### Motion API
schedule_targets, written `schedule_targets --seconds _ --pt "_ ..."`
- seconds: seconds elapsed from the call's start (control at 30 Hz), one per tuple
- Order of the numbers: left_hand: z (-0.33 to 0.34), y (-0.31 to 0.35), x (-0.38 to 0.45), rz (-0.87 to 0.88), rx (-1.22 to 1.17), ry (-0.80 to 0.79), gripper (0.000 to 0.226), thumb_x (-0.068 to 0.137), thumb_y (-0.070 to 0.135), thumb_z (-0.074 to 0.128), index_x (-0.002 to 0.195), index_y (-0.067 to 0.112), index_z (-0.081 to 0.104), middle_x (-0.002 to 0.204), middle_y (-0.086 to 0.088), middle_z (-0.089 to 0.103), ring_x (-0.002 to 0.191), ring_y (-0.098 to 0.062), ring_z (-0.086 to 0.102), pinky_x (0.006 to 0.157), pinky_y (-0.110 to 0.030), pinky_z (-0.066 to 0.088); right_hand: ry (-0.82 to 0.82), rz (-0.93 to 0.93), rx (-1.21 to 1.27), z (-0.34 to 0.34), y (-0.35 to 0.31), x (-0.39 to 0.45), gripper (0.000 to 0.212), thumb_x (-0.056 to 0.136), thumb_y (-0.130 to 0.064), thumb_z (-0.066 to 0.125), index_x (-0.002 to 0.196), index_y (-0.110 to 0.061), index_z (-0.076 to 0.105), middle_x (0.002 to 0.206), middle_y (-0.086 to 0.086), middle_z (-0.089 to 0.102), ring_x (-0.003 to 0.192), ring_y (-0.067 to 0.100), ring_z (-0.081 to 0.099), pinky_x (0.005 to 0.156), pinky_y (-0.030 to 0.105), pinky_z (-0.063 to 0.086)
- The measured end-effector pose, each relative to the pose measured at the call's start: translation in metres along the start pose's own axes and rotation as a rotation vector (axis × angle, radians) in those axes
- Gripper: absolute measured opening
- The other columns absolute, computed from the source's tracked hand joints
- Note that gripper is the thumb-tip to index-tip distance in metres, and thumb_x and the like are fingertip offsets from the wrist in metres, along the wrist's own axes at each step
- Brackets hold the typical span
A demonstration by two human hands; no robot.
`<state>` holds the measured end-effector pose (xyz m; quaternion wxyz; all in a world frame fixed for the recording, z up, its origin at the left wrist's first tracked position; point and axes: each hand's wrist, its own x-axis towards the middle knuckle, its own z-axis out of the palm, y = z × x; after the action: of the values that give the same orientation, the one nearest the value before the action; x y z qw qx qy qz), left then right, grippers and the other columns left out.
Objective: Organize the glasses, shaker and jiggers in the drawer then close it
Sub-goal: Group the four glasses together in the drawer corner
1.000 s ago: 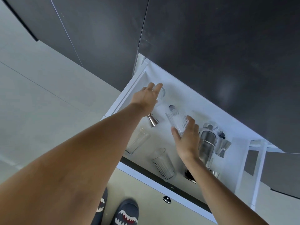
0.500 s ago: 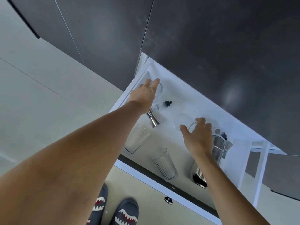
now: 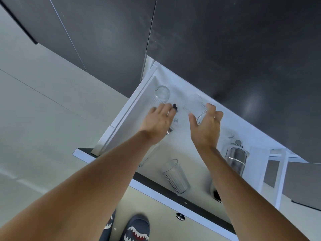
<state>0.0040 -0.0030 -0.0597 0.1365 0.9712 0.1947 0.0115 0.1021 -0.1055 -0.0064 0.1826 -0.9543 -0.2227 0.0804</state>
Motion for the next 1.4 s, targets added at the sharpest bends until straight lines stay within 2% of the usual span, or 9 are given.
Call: schedule_targets --seconds 0.1,0.2,0.5,0.9,0.97,1.1,1.2,1.3,1.4 --pt "0.026 0.006 0.001 -0.093 -0.05 -0.33 0.058 0.099 0.029 0.041 0.15 0.02 0.016 0.159 -0.007 0.013 0.145 -0.027 0.018 0.109 -0.043 0.033 -0.013 0.006 -0.041 0.002 0.007 0.004 0.056 0.088 -0.035 0.063 0.132 -0.013 0.036 0.129 0.017 0.041 0.106 0.037 0.059 0.083 0.045 0.058" --pt "0.039 0.014 0.008 -0.064 -0.009 -0.448 0.059 0.103 0.038 0.025 0.153 0.031 -0.006 0.162 -0.002 -0.016 0.15 -0.03 -0.009 0.119 -0.053 0.014 -0.015 -0.037 -0.057 0.002 0.016 0.006 0.056 0.088 -0.035 0.063 0.132 -0.015 0.035 0.13 0.016 0.04 0.111 0.036 0.057 0.085 0.046 0.058" --pt "0.039 0.039 -0.004 0.02 -0.063 -0.523 0.059 0.103 0.034 0.03 0.152 0.034 -0.002 0.163 -0.001 -0.009 0.15 -0.032 -0.001 0.117 -0.049 0.021 -0.064 -0.147 -0.082 -0.007 0.03 0.019 0.052 0.086 -0.026 0.067 0.131 -0.02 0.041 0.135 0.013 0.043 0.115 0.035 0.053 0.087 0.043 0.053" --pt "0.028 0.047 -0.036 0.252 -0.112 -0.566 0.052 0.104 0.036 0.025 0.153 0.03 0.007 0.164 -0.003 -0.002 0.151 -0.029 0.005 0.118 -0.051 0.017 -0.333 -0.346 -0.28 -0.003 0.003 0.045 0.049 0.086 -0.021 0.068 0.127 -0.02 0.043 0.129 0.014 0.048 0.108 0.033 0.054 0.085 0.044 0.054" --pt "0.015 0.035 -0.041 0.185 -0.137 -0.529 0.059 0.103 0.035 0.029 0.153 0.027 0.0 0.163 -0.005 -0.009 0.151 -0.028 -0.002 0.12 -0.052 0.01 -0.358 -0.351 -0.289 0.002 0.0 0.047 0.05 0.086 -0.022 0.068 0.129 -0.022 0.042 0.131 0.014 0.047 0.11 0.032 0.054 0.086 0.043 0.055" --pt "-0.007 0.012 -0.056 -0.166 -0.178 -0.55 0.094 0.096 0.033 0.05 0.149 0.015 -0.025 0.159 -0.016 -0.022 0.149 -0.033 -0.013 0.121 -0.051 0.009 -0.4 -0.347 -0.247 0.015 -0.008 0.048 0.051 0.089 -0.021 0.065 0.134 -0.023 0.041 0.134 0.014 0.045 0.114 0.032 0.052 0.09 0.042 0.053" --pt "-0.012 0.007 -0.07 -0.363 -0.244 -0.581 0.114 0.087 0.035 0.063 0.145 0.01 -0.032 0.159 -0.023 -0.006 0.148 -0.038 0.009 0.115 -0.047 0.029 -0.367 -0.353 -0.229 0.02 -0.015 0.045 0.054 0.089 -0.022 0.064 0.137 -0.022 0.039 0.134 0.015 0.045 0.114 0.032 0.052 0.089 0.041 0.052" --pt "-0.003 0.003 -0.078 -0.497 -0.257 -0.66 0.118 0.084 0.034 0.066 0.145 0.004 -0.03 0.139 -0.026 0.035 0.115 -0.034 0.054 0.095 -0.036 0.048 -0.307 -0.305 -0.12 0.021 -0.016 0.033 0.065 0.091 -0.025 0.062 0.145 -0.024 0.026 0.142 0.013 0.038 0.121 0.033 0.049 0.092 0.044 0.049" --pt "0.005 -0.002 -0.074 -0.608 -0.327 -0.678 0.107 0.085 0.02 0.065 0.147 0.007 -0.02 0.124 -0.025 0.047 0.097 -0.032 0.063 0.084 -0.034 0.054 -0.239 -0.227 0.006 0.016 0.002 -0.002 0.055 0.091 -0.032 0.059 0.137 -0.019 0.032 0.133 0.013 0.041 0.114 0.035 0.052 0.087 0.042 0.05"
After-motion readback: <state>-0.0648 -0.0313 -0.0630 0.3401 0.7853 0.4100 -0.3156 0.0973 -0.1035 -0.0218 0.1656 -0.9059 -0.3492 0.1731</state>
